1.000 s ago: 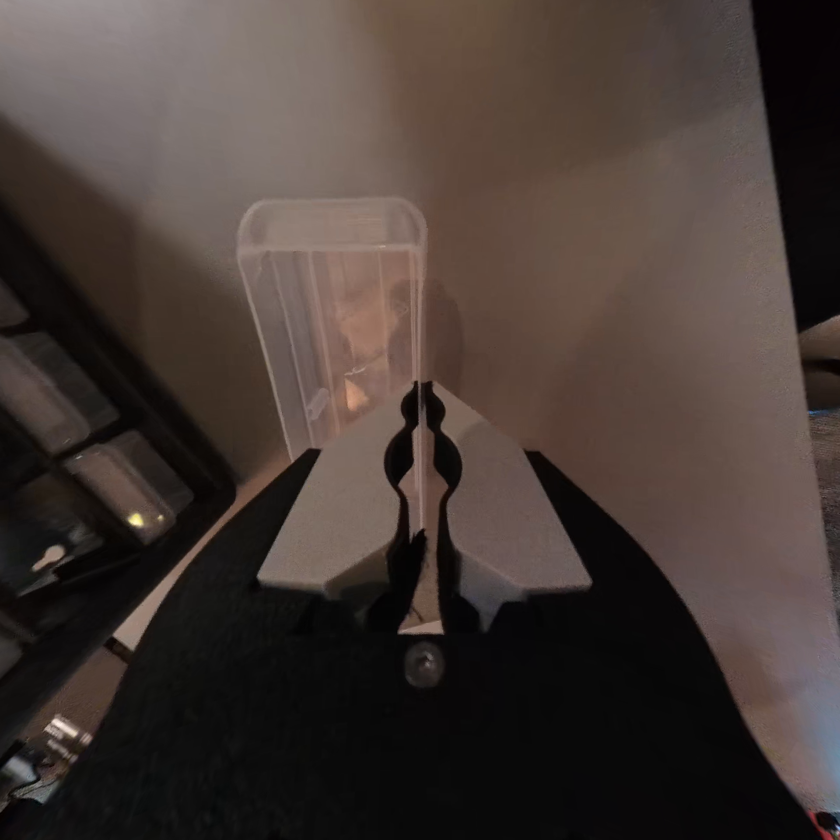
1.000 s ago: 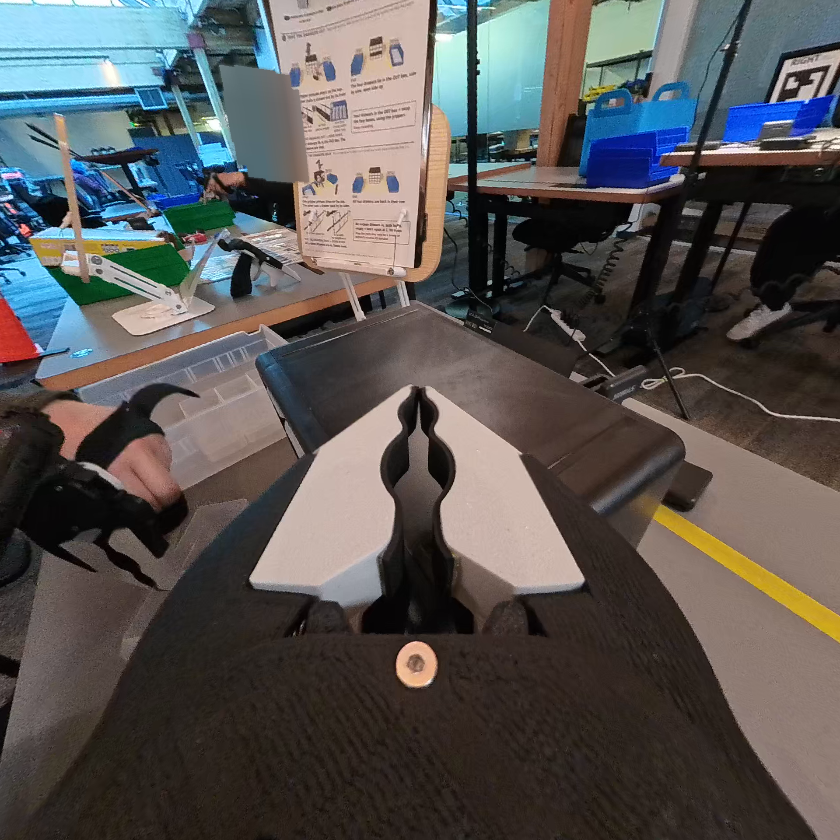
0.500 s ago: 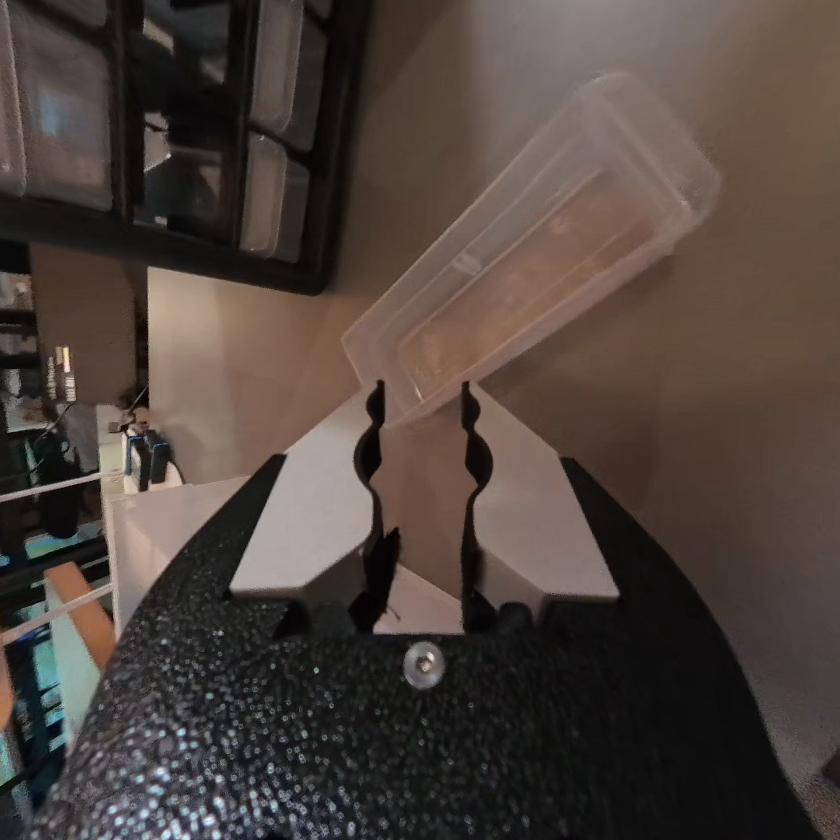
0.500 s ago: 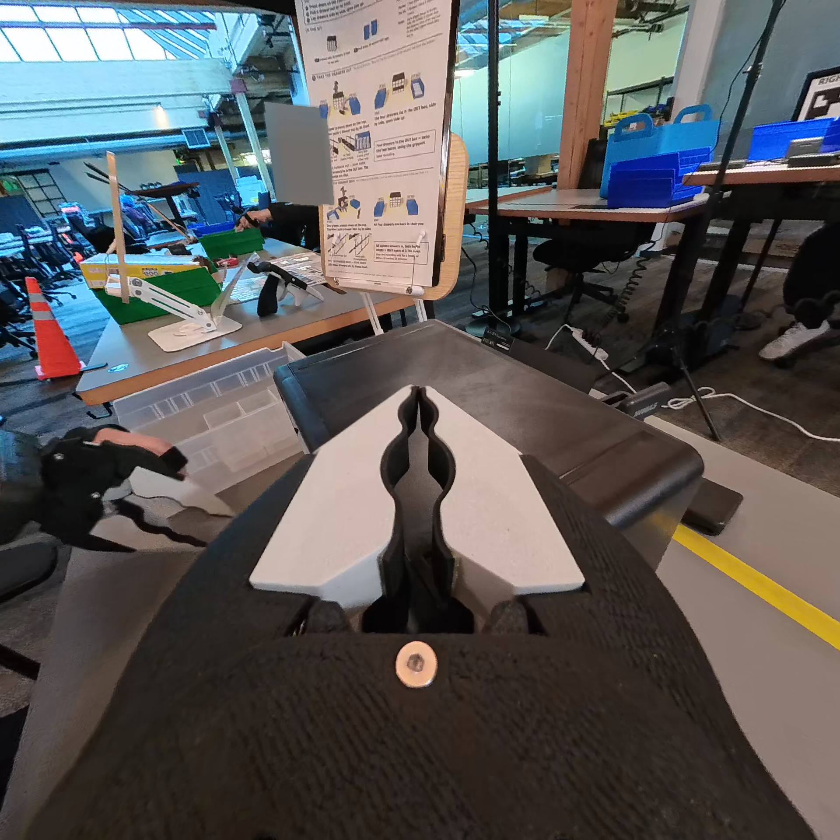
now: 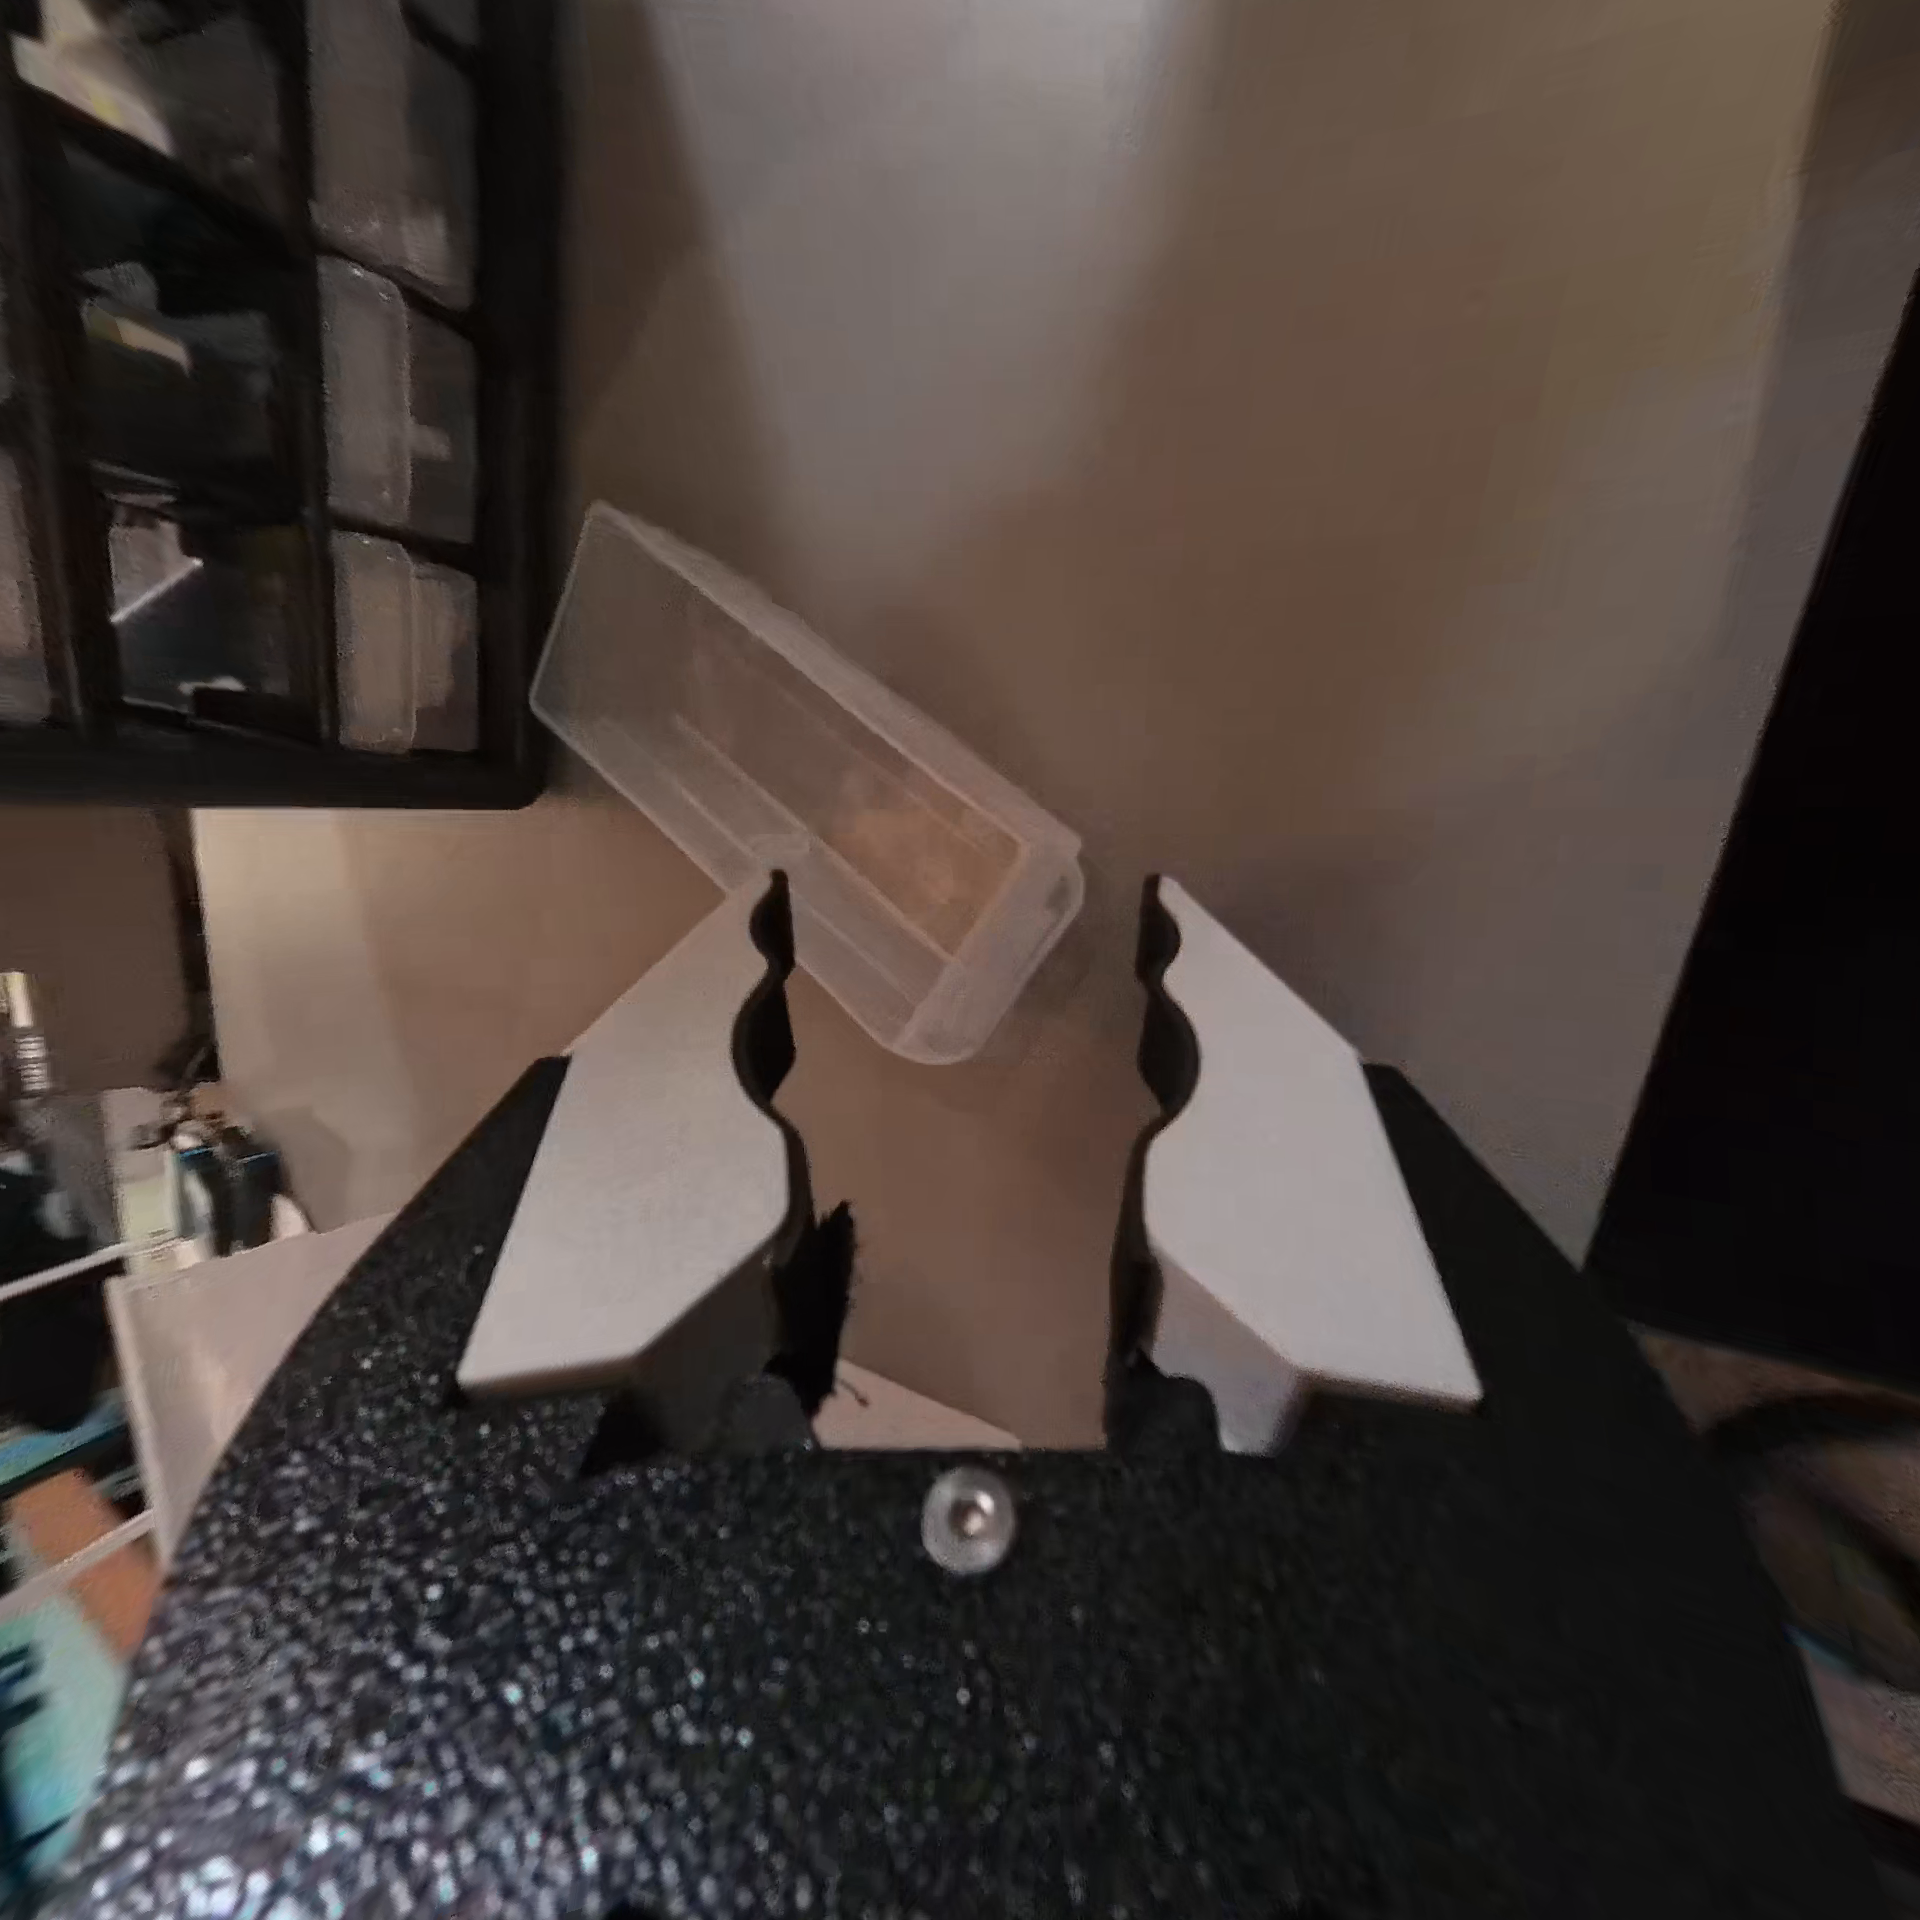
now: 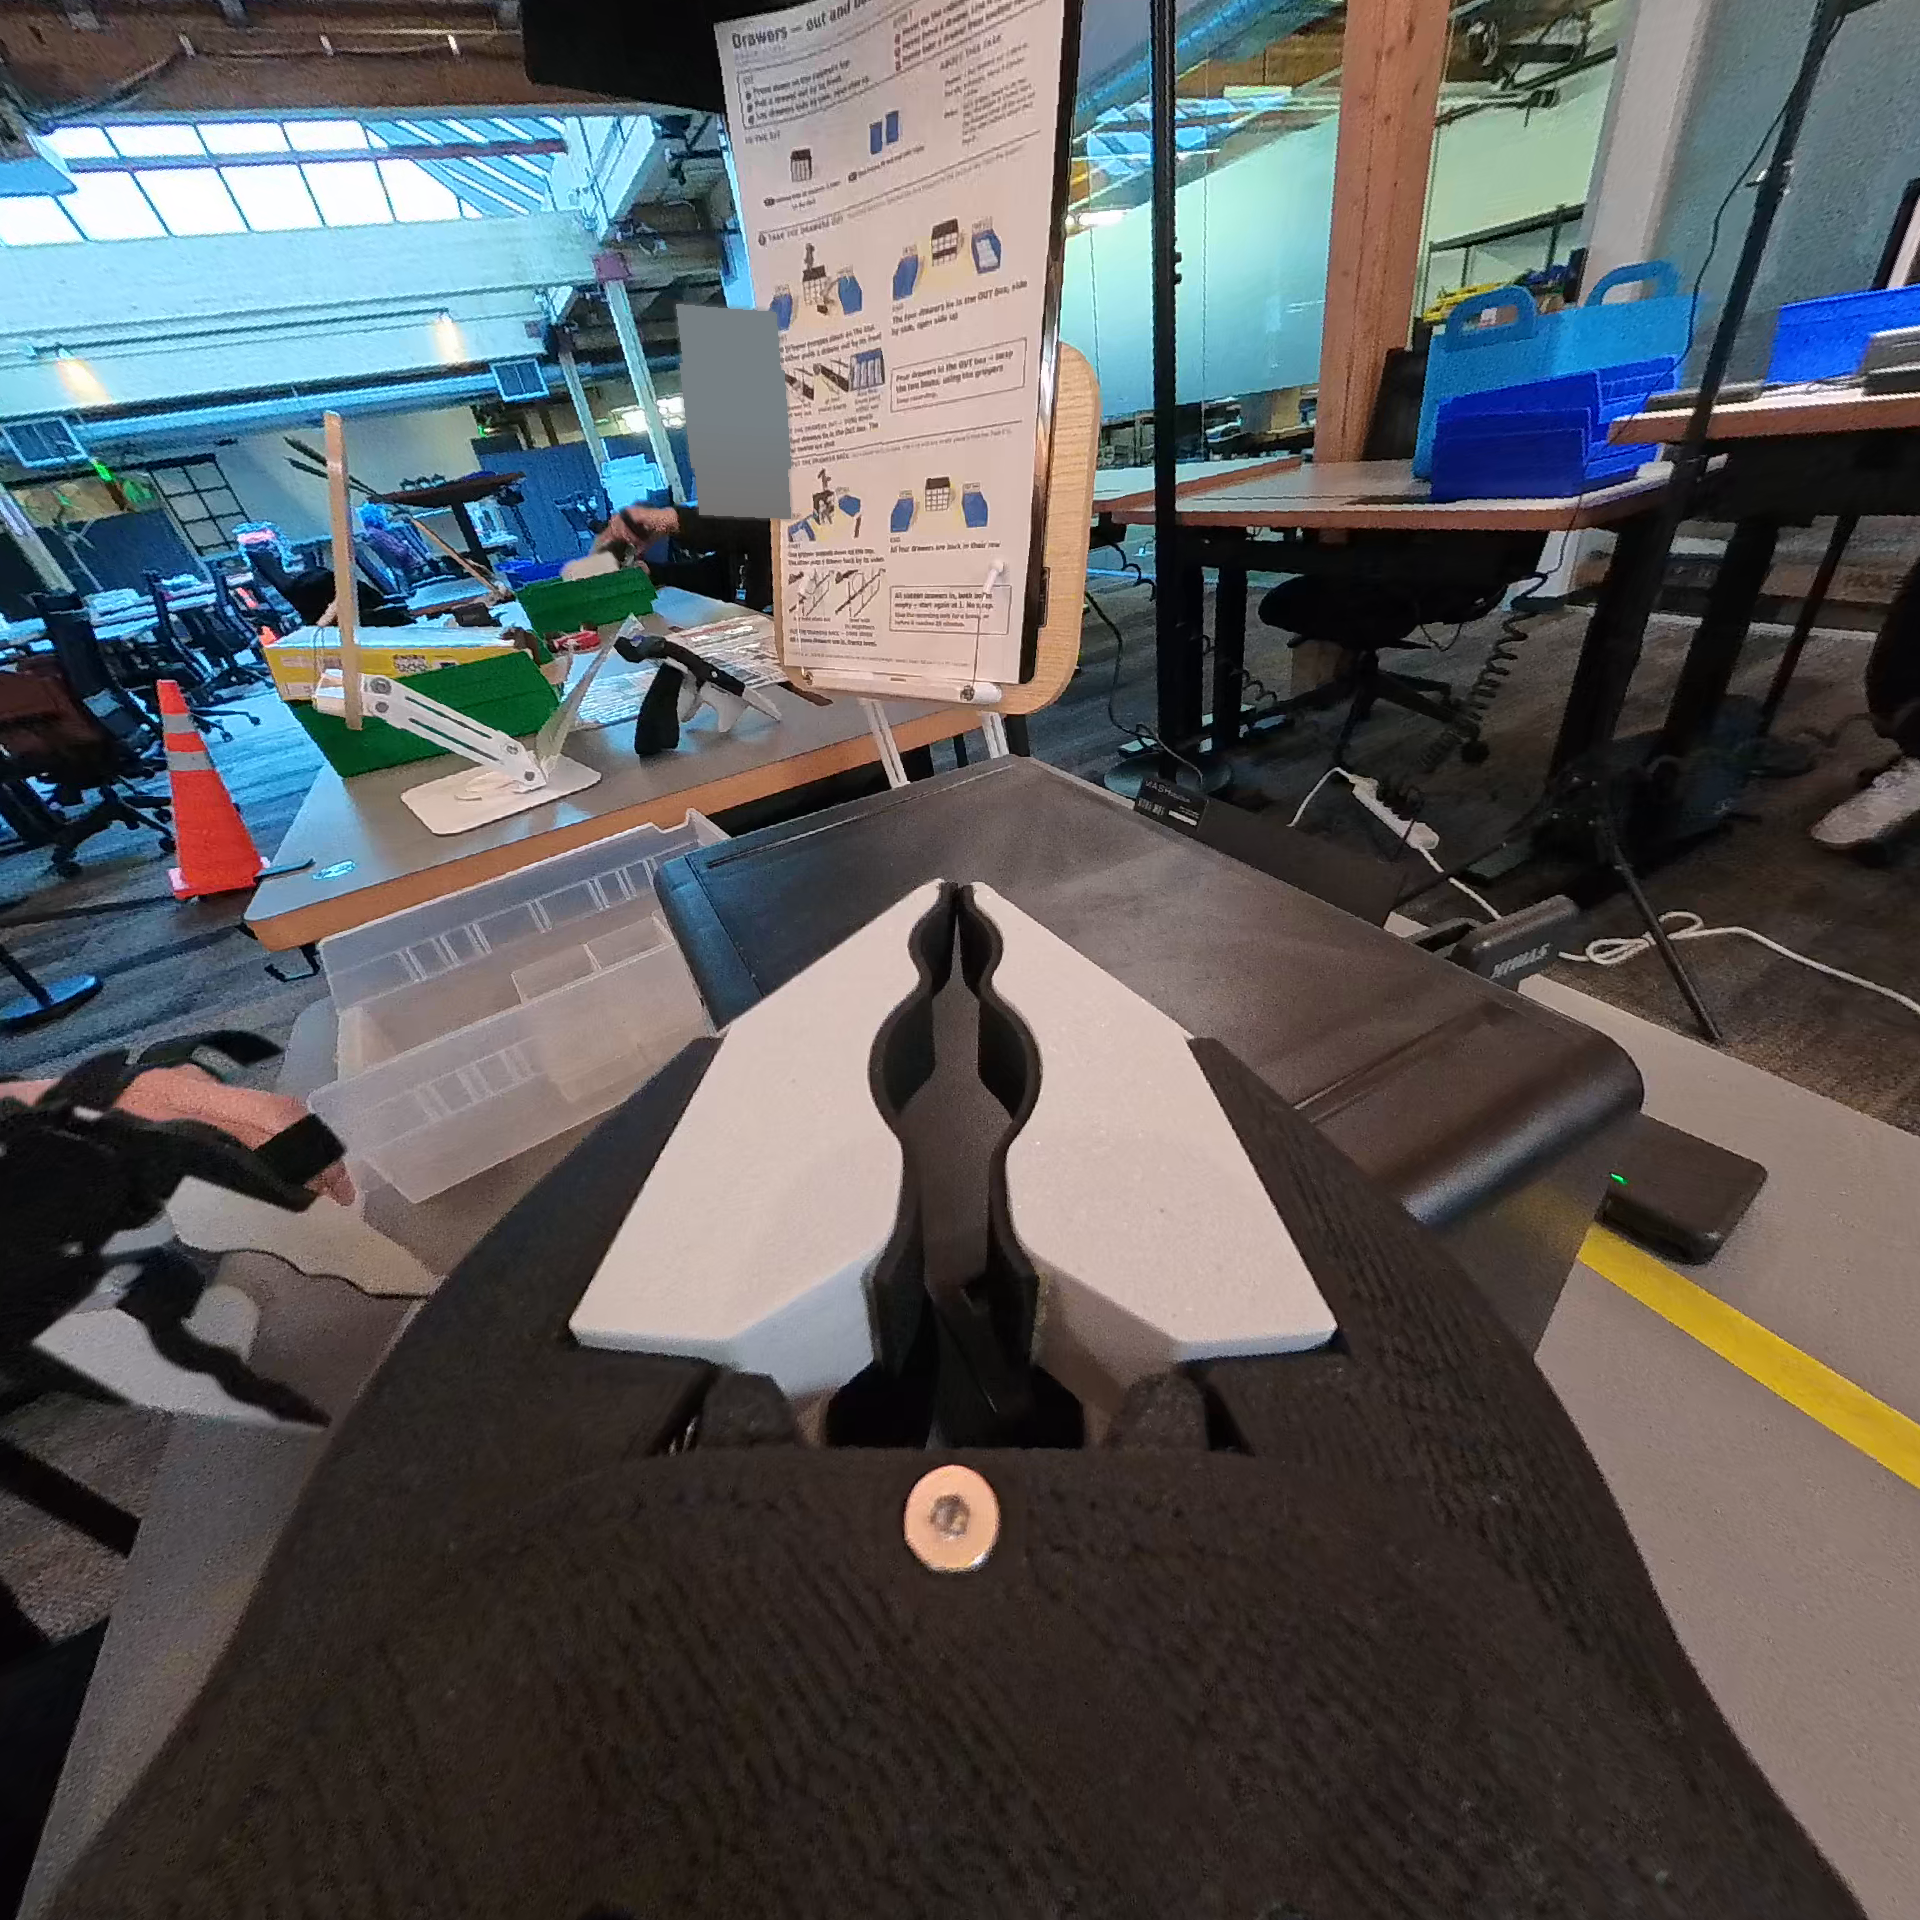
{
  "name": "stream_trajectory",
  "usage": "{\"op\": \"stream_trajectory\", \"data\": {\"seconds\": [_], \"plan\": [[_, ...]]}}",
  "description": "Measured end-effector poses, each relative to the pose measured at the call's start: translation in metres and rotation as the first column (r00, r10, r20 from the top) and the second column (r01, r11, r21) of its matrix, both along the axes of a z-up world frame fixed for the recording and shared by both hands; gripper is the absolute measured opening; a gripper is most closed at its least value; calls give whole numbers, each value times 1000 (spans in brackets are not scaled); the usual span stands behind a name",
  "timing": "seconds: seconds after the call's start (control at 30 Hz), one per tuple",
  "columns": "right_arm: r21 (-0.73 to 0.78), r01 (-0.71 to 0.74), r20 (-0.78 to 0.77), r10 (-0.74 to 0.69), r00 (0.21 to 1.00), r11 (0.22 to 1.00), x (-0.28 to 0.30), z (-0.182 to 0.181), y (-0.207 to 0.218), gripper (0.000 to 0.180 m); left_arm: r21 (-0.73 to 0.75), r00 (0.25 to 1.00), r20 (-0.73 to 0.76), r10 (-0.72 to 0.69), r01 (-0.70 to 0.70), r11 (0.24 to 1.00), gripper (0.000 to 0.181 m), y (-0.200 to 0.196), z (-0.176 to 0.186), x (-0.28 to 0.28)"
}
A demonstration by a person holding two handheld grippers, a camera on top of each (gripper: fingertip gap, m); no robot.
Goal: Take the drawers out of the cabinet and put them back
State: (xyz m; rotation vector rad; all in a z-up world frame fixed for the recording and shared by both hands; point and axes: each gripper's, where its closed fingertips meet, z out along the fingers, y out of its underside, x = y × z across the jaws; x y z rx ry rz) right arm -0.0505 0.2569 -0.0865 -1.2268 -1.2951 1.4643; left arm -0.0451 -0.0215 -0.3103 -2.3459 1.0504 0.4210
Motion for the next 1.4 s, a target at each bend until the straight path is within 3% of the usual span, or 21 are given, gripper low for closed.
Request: {"op": "stream_trajectory", "data": {"seconds": [0.03, 0.13, 0.23, 0.37, 0.53, 0.77, 0.9, 1.13, 1.33, 1.4], "plan": [[3, 1, 1, -1, 1000, 1000, 0, 0, 0, 0, -6, 999, -45, -6, 6, 1000, 63, -3, -5, -6], [6, 6, 5, -6, 1000, 1000, 0, 0, 0, 0, -47, 979, -201, -37, 28, 998, 56, -8, -19, -30], [2, 10, 6, -10, 1000, 1000, -1, -1, 0, 0, -100, 989, -145, -23, 9, 995, 49, -13, -30, -29], [0, 12, 7, -12, 1000, 1000, -1, -1, 1, 0, -89, 1000, -5, -3, 2, 996, 59, -11, -25, -3], [-15, 8, 1, -8, 1000, 1000, -2, 0, 1, 0, -120, 980, -198, 0, -24, 992, 61, -22, -23, -41], [-27, 3, -5, -3, 1000, 1000, -2, 1, 1, 0, -151, 1000, -11, -19, 17, 988, 62, -25, -19, -13], [-55, -8, -20, 7, 1000, 998, -2, 2, 2, 0, -143, 970, -237, -47, 13, 990, 64, -25, -8, -54], [-73, -15, -29, 13, 999, 997, -2, 3, 3, 1, -226, 780, -476, -406, 337, 914, 49, -13, -20, -77], [-79, -19, -32, 17, 999, 997, -3, 3, 3, 1, -60, 744, -504, -438, 476, 878, 51, 3, -12, -55], [-79, -18, -31, 16, 999, 997, -4, 3, 3, 1, -54, 743, -506, -439, 481, 875, 43, 4, -14, -49]]}}
